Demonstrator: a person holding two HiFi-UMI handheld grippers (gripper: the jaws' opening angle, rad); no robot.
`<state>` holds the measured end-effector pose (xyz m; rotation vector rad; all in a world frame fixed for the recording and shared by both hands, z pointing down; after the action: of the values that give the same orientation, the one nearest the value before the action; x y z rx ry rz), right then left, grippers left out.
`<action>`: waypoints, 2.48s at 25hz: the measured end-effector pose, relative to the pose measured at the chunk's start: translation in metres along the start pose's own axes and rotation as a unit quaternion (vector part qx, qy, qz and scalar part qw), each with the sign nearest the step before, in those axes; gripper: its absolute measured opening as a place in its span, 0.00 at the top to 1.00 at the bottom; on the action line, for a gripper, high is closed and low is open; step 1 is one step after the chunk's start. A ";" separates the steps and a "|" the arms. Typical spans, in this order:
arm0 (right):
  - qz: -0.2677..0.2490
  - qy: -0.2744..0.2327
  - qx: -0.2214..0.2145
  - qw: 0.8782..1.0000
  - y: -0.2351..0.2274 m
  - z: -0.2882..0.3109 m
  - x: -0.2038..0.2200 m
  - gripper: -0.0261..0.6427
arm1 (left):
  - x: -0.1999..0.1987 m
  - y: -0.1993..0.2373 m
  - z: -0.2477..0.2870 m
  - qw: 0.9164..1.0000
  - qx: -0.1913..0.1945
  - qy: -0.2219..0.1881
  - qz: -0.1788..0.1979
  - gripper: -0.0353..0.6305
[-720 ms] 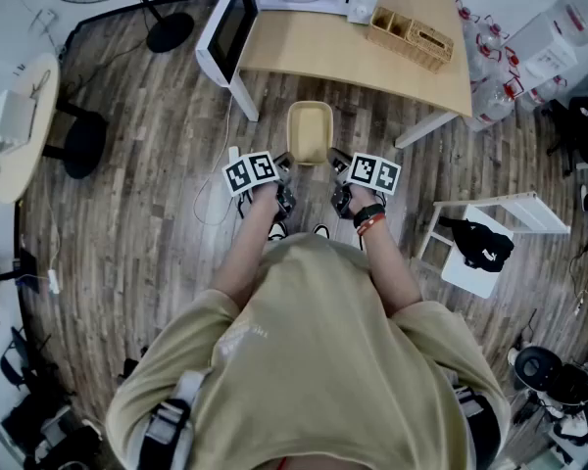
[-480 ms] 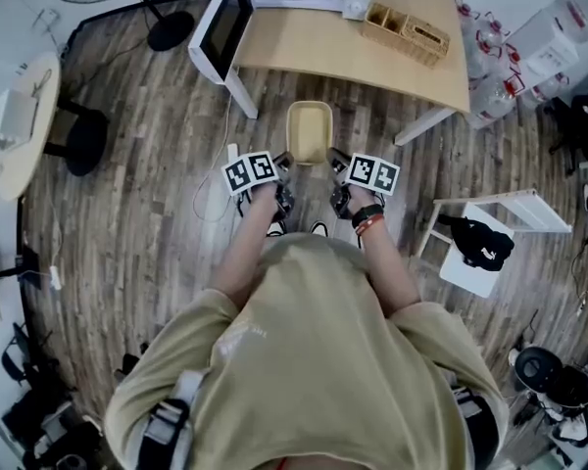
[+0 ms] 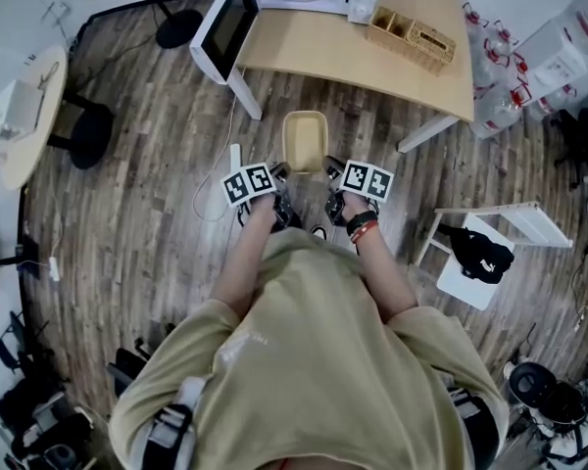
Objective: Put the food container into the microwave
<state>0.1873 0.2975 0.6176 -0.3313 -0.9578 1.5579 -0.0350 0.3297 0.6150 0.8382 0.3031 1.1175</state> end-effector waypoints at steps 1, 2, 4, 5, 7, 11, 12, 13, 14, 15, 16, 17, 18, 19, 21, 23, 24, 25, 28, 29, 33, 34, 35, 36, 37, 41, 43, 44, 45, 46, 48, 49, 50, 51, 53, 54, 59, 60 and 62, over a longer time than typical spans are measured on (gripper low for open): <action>0.001 -0.002 0.002 1.000 0.001 0.003 -0.001 0.90 | -0.002 0.002 0.001 1.000 0.000 -0.001 -0.002 0.90; 0.002 -0.002 0.005 1.000 0.000 0.006 -0.003 0.90 | -0.004 0.004 0.002 1.000 0.001 -0.002 -0.005 0.90; 0.002 0.002 0.010 1.000 -0.002 0.015 -0.010 0.90 | -0.012 0.009 0.008 1.000 0.007 -0.004 -0.017 0.90; 0.003 0.004 0.010 1.000 -0.004 0.020 -0.016 0.90 | -0.018 0.011 0.013 1.000 0.012 -0.004 -0.024 0.90; 0.007 0.005 0.009 1.000 -0.007 0.032 -0.033 0.90 | -0.035 0.015 0.024 0.999 0.019 -0.004 -0.031 0.90; 0.006 0.003 0.010 1.000 -0.001 0.061 -0.079 0.90 | -0.086 0.015 0.042 0.999 0.022 -0.003 -0.026 0.90; 0.003 0.000 0.010 1.000 0.004 0.068 -0.093 0.90 | -0.103 0.013 0.045 1.000 0.022 -0.004 -0.022 0.90; 0.002 -0.003 0.011 1.000 0.009 0.074 -0.107 0.90 | -0.121 0.010 0.047 1.000 0.022 -0.005 -0.016 0.90; 0.000 -0.008 0.013 1.000 0.015 0.079 -0.121 0.90 | -0.137 0.006 0.049 1.000 0.022 -0.005 -0.009 0.90; -0.001 -0.013 0.015 1.000 0.019 0.083 -0.134 0.90 | -0.152 0.001 0.050 1.000 0.022 -0.006 -0.001 0.90; -0.002 -0.018 0.016 1.000 0.024 0.088 -0.146 0.90 | -0.166 -0.003 0.051 1.000 0.022 -0.006 0.005 0.90; -0.001 -0.023 0.018 1.000 0.028 0.092 -0.158 0.90 | -0.180 -0.007 0.052 1.000 0.022 -0.006 0.011 0.90; 0.001 -0.028 0.019 0.999 0.032 0.097 -0.169 0.90 | -0.193 -0.010 0.053 1.000 0.024 -0.005 0.015 0.90; 0.004 -0.032 0.021 0.999 0.035 0.102 -0.178 0.90 | -0.205 -0.012 0.055 0.999 0.025 -0.004 0.019 0.90; 0.011 -0.036 0.025 0.999 0.037 0.110 -0.191 0.90 | -0.222 -0.014 0.059 0.999 0.027 0.003 0.025 0.90; 0.017 -0.038 0.028 0.999 0.039 0.119 -0.200 0.90 | -0.236 -0.011 0.064 0.999 0.026 0.009 0.024 0.90; 0.019 -0.039 0.029 0.999 0.040 0.123 -0.204 0.90 | -0.244 -0.009 0.066 0.999 0.026 0.012 0.023 0.90; 0.021 -0.040 0.031 0.999 0.041 0.127 -0.209 0.90 | -0.251 -0.008 0.069 0.999 0.026 0.015 0.024 0.90; 0.026 -0.046 0.037 0.998 0.043 0.134 -0.221 0.90 | -0.269 -0.008 0.076 0.999 0.029 0.024 0.028 0.90; 0.028 -0.049 0.038 0.998 0.044 0.136 -0.226 0.90 | -0.275 -0.009 0.078 0.999 0.030 0.026 0.030 0.90; 0.036 -0.064 0.044 0.996 0.044 0.145 -0.244 0.90 | -0.297 -0.012 0.088 0.998 0.035 0.036 0.043 0.90; 0.037 -0.068 0.045 0.996 0.045 0.148 -0.249 0.90 | -0.304 -0.013 0.090 0.998 0.036 0.038 0.047 0.90; 0.037 -0.070 0.046 0.996 0.047 0.151 -0.254 0.90 | -0.312 -0.013 0.092 0.997 0.036 0.038 0.051 0.90; 0.036 -0.072 0.046 0.996 0.049 0.154 -0.259 0.90 | -0.319 -0.013 0.093 0.997 0.036 0.038 0.057 0.90; 0.035 -0.074 0.045 0.996 0.051 0.157 -0.264 0.90 | -0.326 -0.014 0.094 0.997 0.034 0.037 0.063 0.90; 0.032 -0.085 0.048 0.995 0.056 0.168 -0.282 0.90 | -0.352 -0.017 0.100 0.996 0.033 0.035 0.080 0.90; 0.037 -0.090 0.050 0.994 0.058 0.172 -0.284 0.90 | -0.358 -0.016 0.101 0.995 0.032 0.038 0.086 0.90; 0.039 -0.092 0.050 0.994 0.059 0.175 -0.285 0.90 | -0.361 -0.016 0.100 0.995 0.029 0.039 0.091 0.90; 0.040 -0.093 0.050 0.994 0.060 0.178 -0.288 0.90 | -0.366 -0.016 0.100 0.994 0.026 0.039 0.096 0.90; 0.041 -0.094 0.050 0.993 0.060 0.180 -0.292 0.90 | -0.369 -0.018 0.101 0.994 0.023 0.039 0.101 0.90; 0.044 -0.097 0.053 0.993 0.059 0.179 -0.299 0.90 | -0.370 -0.023 0.104 0.993 0.023 0.042 0.111 0.90; 0.044 -0.099 0.055 0.993 0.058 0.178 -0.302 0.90 | -0.370 -0.025 0.106 0.992 0.022 0.044 0.114 0.90; 0.044 -0.099 0.056 0.993 0.058 0.178 -0.305 0.90 | -0.372 -0.026 0.108 0.992 0.021 0.045 0.117 0.90; 0.044 -0.100 0.056 0.992 0.058 0.178 -0.307 0.90 | -0.374 -0.027 0.109 0.992 0.020 0.045 0.118 0.90; 0.045 -0.102 0.057 0.992 0.058 0.180 -0.312 0.90 | -0.381 -0.030 0.112 0.992 0.017 0.042 0.121 0.90; 0.046 -0.102 0.056 0.992 0.058 0.181 -0.315 0.90 | -0.385 -0.031 0.113 0.991 0.015 0.040 0.124 0.90; 0.039 -0.093 0.053 0.993 0.052 0.193 -0.337 0.90 | -0.405 -0.031 0.129 0.993 0.012 0.032 0.115 0.90; 0.038 -0.092 0.052 0.994 0.051 0.195 -0.345 0.90 | -0.410 -0.033 0.133 0.993 0.013 0.030 0.110 0.90; 0.037 -0.088 0.051 0.994 0.050 0.197 -0.358 0.90 | -0.418 -0.037 0.138 0.994 0.013 0.025 0.107 0.90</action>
<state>0.1052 -0.1049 0.5949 -0.1599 -1.0065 1.7202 -0.1092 -0.1058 0.6035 0.8817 0.2746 1.3387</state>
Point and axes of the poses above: the fingertips, and each gripper's own axes: z forward along the fingers, y to its left, x out of its underside, the point moved 9 cm from there along -z, backward along the fingers, and after that the axes turned 11 degrees about y, right-handed, at the moved point
